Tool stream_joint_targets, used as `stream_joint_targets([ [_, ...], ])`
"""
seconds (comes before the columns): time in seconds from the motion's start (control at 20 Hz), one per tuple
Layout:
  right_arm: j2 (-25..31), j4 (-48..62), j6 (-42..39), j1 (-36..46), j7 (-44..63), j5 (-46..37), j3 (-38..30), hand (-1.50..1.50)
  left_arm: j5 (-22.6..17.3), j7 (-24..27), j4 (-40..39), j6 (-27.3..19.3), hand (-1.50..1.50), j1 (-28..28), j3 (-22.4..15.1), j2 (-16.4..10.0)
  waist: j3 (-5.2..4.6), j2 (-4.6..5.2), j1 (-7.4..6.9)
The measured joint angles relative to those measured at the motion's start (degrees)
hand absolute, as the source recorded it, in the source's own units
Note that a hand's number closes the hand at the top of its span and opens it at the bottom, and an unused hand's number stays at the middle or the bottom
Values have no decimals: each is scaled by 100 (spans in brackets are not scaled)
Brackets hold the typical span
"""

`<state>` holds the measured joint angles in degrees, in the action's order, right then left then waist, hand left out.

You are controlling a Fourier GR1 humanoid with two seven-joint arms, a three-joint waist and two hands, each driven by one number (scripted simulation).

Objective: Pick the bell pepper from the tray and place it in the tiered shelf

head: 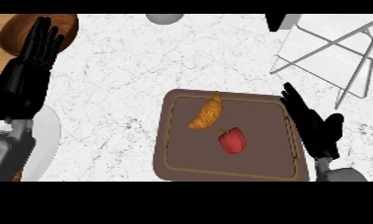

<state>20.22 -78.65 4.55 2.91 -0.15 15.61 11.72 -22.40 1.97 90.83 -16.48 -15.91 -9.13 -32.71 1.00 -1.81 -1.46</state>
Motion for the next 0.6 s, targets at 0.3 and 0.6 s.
stream_joint_targets([
  [0.3,643,-798,-123,476,-982,-366,-440,150,-174,-606,-552,-30,0,734,-212,187,-82,119,163],
  [0.6,1175,-511,251,276,-1244,-1159,-713,-150,-365,-1078,-1157,78,0,1189,-509,619,-111,182,203],
])
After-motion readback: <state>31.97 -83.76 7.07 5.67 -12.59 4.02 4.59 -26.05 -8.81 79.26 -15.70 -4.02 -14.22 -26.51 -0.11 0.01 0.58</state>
